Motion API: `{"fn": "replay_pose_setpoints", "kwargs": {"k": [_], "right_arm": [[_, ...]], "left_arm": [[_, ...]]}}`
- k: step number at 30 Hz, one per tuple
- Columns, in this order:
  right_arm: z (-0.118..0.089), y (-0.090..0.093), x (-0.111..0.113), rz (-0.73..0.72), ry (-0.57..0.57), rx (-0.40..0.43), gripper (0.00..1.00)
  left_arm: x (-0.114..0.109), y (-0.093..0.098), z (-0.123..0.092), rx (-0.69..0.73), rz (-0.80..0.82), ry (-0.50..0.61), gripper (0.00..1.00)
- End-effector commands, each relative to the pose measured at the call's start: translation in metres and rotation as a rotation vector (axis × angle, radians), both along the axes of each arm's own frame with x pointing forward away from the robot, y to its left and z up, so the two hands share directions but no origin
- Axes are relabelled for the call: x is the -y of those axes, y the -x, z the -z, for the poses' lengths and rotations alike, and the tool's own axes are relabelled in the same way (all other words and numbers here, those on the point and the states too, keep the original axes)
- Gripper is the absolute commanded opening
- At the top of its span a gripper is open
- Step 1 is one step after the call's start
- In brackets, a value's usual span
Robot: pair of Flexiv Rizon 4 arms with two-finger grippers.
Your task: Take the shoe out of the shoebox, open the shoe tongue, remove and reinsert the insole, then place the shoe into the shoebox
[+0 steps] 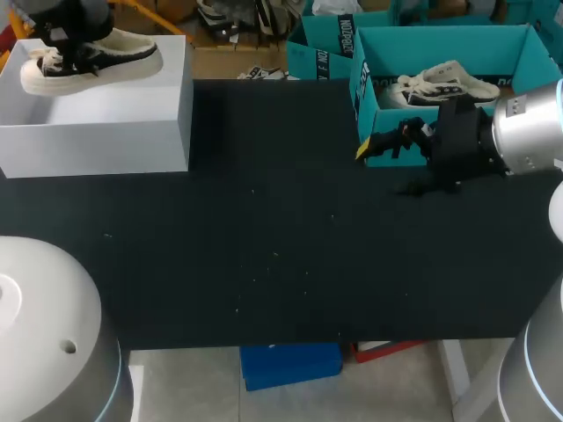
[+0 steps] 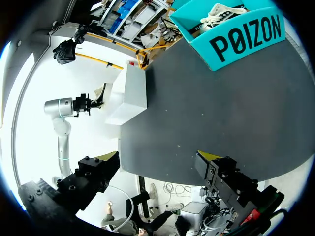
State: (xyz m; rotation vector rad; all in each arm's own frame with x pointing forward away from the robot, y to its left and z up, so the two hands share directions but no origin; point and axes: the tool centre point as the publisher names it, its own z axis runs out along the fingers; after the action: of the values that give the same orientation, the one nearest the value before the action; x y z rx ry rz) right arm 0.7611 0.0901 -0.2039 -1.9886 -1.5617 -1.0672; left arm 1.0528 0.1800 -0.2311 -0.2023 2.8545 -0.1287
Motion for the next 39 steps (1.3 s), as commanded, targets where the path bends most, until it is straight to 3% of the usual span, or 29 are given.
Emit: {"fn": "replay_pose_setpoints", "kwargs": {"k": [1, 18, 27, 39], "right_arm": [[0.001, 0.0, -0.001, 0.001, 0.0, 0.001, 1.0], [0.001, 0.0, -0.001, 0.001, 0.0, 0.001, 1.0], [0.001, 0.0, -0.001, 0.001, 0.0, 0.001, 1.0], [0.001, 0.0, -0.001, 0.001, 0.0, 0.001, 1.0]], "left_arm": [[0.004, 0.001, 0.01, 0.071, -0.212, -0.044, 0.0], [-0.013, -0.015, 0.028, 0.033, -0.08, 0.002, 0.0], [-0.023, -0.006, 0.044, 0.012, 0.065, -0.04, 0.0], [-0.025, 0.004, 0.077, -0.003, 0.09, -0.086, 0.0]]}}
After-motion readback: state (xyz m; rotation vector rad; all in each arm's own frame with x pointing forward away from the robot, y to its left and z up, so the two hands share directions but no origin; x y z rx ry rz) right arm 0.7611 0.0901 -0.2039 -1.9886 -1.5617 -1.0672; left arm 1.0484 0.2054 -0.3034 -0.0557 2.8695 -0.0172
